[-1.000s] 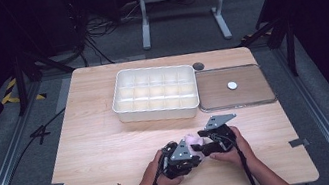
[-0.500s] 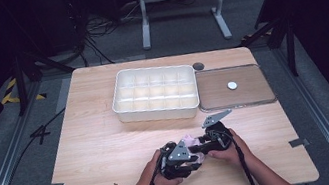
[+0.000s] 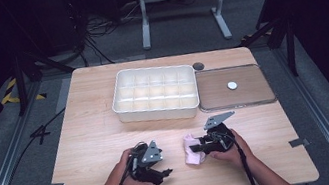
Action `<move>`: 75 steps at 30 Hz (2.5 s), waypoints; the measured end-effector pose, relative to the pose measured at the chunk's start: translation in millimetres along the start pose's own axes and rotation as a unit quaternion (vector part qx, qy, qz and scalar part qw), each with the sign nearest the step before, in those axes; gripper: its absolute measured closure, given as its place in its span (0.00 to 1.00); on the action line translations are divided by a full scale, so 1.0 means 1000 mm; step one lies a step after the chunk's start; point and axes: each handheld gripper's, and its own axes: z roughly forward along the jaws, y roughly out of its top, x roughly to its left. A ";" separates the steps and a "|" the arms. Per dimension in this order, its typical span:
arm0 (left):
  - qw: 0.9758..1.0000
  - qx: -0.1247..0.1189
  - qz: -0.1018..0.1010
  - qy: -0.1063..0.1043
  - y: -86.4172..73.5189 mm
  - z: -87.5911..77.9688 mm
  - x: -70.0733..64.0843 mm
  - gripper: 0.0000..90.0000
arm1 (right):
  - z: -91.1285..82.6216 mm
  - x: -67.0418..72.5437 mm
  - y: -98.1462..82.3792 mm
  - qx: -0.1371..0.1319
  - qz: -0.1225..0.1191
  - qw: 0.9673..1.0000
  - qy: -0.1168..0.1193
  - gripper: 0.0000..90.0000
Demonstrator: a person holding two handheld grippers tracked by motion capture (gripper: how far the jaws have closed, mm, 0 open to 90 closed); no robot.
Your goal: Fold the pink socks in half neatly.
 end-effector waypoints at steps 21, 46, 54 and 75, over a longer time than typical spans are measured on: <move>0.996 0.001 -0.083 0.031 -0.056 -0.020 0.026 0.19 | -0.031 0.004 0.001 -0.020 -0.058 0.998 -0.033 0.77; 0.996 -0.027 -0.084 0.034 -0.061 -0.017 0.026 0.14 | -0.057 -0.004 0.006 -0.062 -0.061 0.994 -0.071 0.77; 0.996 -0.028 -0.083 0.031 -0.061 -0.017 0.027 0.14 | -0.064 -0.007 0.007 -0.072 -0.058 0.992 -0.083 0.77; 0.996 -0.030 -0.082 0.028 -0.062 -0.017 0.028 0.15 | -0.074 -0.012 0.008 -0.090 -0.055 0.988 -0.109 0.77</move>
